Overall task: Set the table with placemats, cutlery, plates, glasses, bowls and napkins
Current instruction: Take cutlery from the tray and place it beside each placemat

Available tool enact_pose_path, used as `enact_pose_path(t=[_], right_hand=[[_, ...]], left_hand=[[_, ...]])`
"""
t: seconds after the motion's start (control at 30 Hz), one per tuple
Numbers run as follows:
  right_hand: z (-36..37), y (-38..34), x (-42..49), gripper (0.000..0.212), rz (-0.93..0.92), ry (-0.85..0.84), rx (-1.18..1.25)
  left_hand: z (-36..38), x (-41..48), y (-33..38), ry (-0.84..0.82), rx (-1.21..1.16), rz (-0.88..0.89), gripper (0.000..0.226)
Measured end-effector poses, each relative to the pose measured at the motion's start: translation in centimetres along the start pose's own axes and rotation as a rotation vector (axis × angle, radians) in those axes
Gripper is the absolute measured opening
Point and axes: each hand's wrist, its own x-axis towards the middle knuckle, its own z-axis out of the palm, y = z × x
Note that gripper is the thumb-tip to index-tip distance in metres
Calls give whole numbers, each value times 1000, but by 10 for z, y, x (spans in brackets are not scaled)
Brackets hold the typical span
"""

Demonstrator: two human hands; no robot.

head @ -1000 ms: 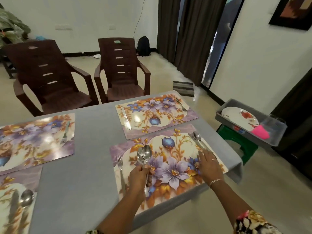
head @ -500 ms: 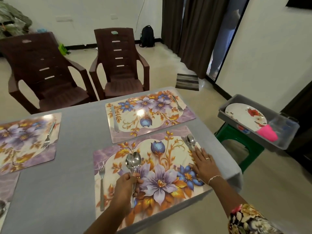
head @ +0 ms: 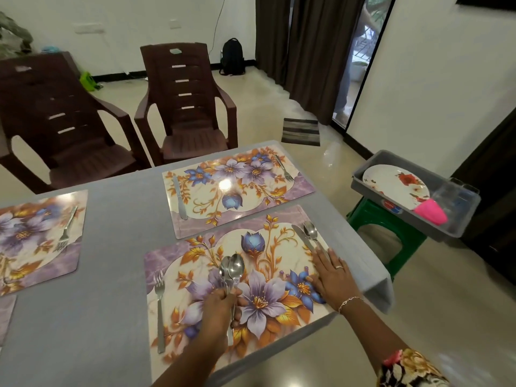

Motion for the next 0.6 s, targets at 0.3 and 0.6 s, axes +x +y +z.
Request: enact_pose_path(t=[0.3,0.6], right_hand=[[9,2,-14,130,-8,-11,81],[7,2,-21,130,15,-21,64]], left_hand=[[10,-6,-10,-54,45,-29,24],[11,-6,-12,-54,13,-86,26]])
